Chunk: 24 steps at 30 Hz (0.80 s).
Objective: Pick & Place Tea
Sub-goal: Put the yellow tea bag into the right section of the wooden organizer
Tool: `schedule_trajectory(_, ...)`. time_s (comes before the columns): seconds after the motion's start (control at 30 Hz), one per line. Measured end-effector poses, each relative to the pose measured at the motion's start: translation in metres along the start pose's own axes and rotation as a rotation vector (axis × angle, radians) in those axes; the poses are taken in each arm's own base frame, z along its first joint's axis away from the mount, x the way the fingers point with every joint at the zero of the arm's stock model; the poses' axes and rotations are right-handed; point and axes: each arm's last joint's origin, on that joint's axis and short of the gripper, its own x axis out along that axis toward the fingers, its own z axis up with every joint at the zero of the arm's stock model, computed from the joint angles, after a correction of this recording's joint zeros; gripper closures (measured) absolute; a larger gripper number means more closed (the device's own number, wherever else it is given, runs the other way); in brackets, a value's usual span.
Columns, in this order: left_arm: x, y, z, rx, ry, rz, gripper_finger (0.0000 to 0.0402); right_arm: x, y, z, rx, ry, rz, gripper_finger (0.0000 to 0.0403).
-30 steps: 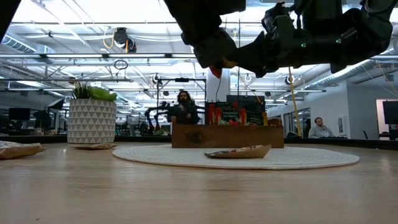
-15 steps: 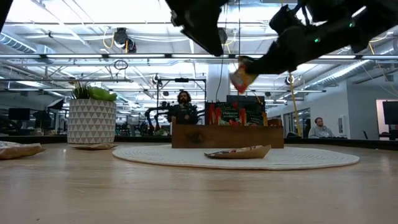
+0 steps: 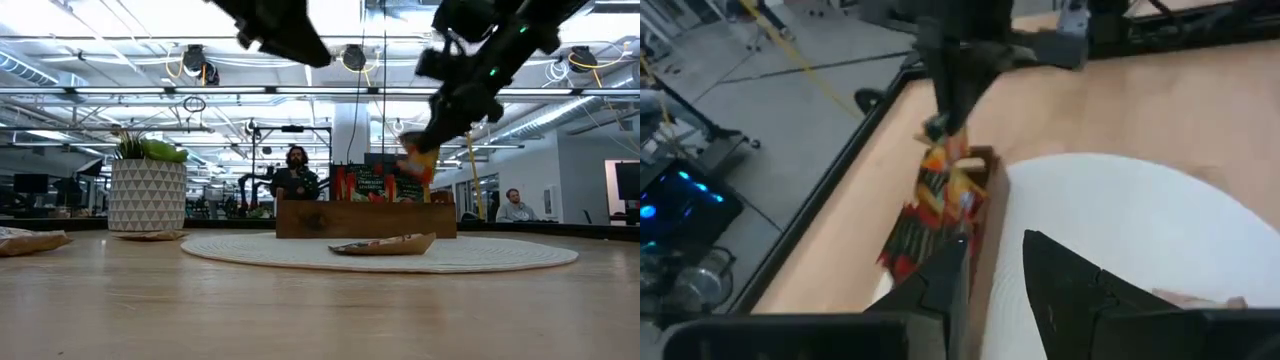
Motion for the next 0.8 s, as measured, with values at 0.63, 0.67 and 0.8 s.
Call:
schedule_trajectory(0.63, -0.002, 0.007, -0.028, -0.025, -0.031, -0.010, 0.0298, 0.060, 0.003, -0.017, -0.032, 0.175, 0.102, 0.0403)
schedule_trajectory(0.67, -0.002, 0.008, -0.028, -0.024, -0.028, -0.011, 0.0298, 0.062, 0.003, -0.017, -0.032, 0.179, 0.099, 0.0403)
schedule_trajectory(0.8, -0.001, 0.008, -0.029, -0.023, -0.019, -0.021, 0.0298, 0.064, 0.004, -0.017, -0.023, 0.200, 0.010, 0.0387)
